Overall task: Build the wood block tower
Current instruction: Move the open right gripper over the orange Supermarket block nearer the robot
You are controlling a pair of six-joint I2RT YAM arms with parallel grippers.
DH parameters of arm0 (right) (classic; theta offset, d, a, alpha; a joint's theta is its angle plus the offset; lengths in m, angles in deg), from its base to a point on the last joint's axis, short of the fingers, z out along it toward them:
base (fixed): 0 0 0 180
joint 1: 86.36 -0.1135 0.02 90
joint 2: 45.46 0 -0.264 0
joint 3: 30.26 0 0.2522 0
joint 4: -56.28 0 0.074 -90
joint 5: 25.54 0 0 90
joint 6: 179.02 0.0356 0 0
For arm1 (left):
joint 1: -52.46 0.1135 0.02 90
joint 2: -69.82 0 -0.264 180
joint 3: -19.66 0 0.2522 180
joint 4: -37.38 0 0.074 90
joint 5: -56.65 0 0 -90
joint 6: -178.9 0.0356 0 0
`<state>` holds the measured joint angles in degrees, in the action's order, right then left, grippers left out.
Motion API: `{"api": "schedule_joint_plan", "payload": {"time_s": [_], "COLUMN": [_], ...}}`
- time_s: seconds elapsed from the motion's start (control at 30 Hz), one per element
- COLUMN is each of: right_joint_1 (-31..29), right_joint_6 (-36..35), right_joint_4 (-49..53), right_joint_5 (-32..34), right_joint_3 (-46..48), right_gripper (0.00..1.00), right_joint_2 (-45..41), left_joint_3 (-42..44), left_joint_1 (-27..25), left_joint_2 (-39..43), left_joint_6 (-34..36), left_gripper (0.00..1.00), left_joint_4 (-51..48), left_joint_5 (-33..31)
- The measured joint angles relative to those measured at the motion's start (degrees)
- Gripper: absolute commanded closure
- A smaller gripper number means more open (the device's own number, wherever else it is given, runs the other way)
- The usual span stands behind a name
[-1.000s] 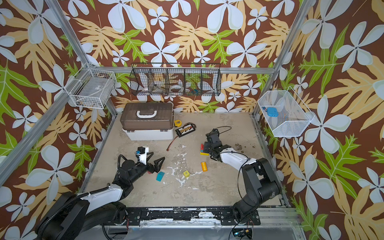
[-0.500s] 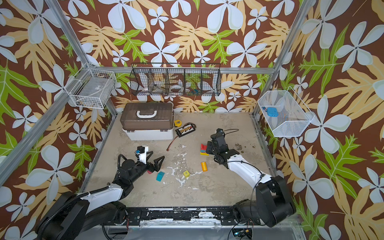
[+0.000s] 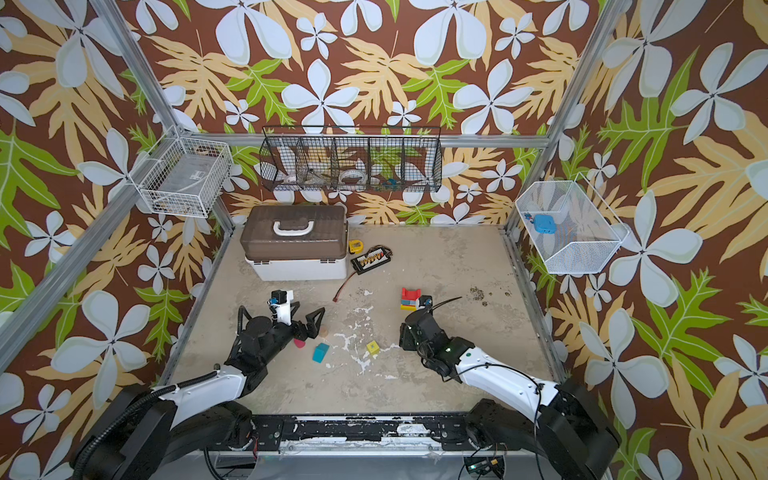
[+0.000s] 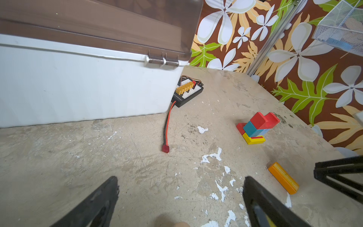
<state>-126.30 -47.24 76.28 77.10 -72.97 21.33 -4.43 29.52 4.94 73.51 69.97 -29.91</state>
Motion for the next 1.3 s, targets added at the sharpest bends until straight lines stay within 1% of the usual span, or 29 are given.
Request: {"api": "schedule_joint_plan", "payload": {"time_s": [0.13,0.43,0.53,0.73,0.87,1.0,1.07,1.17,1.2,1.3], "right_joint_1": [-1.36,-1.7,-1.7,-1.68,-0.57,3.23,4.11,4.13,3.96,1.97], "right_joint_6": [1.51,3.19,3.48,6.01,6.99,7.1,7.21,7.17,6.99,6.25], "right_joint_4": [-0.31,-0.63,-0.5,2.32,3.56,2.73,2.56,1.86,1.88,1.9], "right_joint_5": [1.36,4.98,6.1,10.45,12.5,11.45,11.02,9.25,8.9,8.61], "right_joint_3": [1.22,1.51,1.66,2.08,2.19,3.67,4.35,4.94,4.98,4.68], "right_gripper": [0.36,0.39,0.4,0.39,0.39,0.44,0.44,0.44,0.43,0.4], "right_joint_2": [4.0,8.15,8.28,6.43,5.7,6.21,6.16,4.46,3.5,1.42], "left_joint_3": [0.55,0.59,0.59,0.87,0.98,0.98,0.98,0.98,0.98,0.98], "left_joint_1": [0.0,0.0,0.0,0.0,0.0,0.0,0.0,0.0,0.0,0.0], "left_joint_2": [0.57,0.5,0.52,1.18,1.25,1.25,1.25,1.25,1.25,1.18], "left_joint_6": [-0.02,-0.02,-0.02,0.0,0.0,0.0,0.0,0.0,0.0,0.0], "left_gripper": [0.0,0.0,0.0,0.0,0.0,0.0,0.0,0.0,0.0,0.0], "left_joint_4": [0.13,0.15,0.15,0.17,0.17,0.2,0.17,0.17,0.17,0.17], "left_joint_5": [-0.2,-0.33,-0.31,-0.26,-0.24,-0.13,-0.13,-0.13,-0.13,-0.13]}}
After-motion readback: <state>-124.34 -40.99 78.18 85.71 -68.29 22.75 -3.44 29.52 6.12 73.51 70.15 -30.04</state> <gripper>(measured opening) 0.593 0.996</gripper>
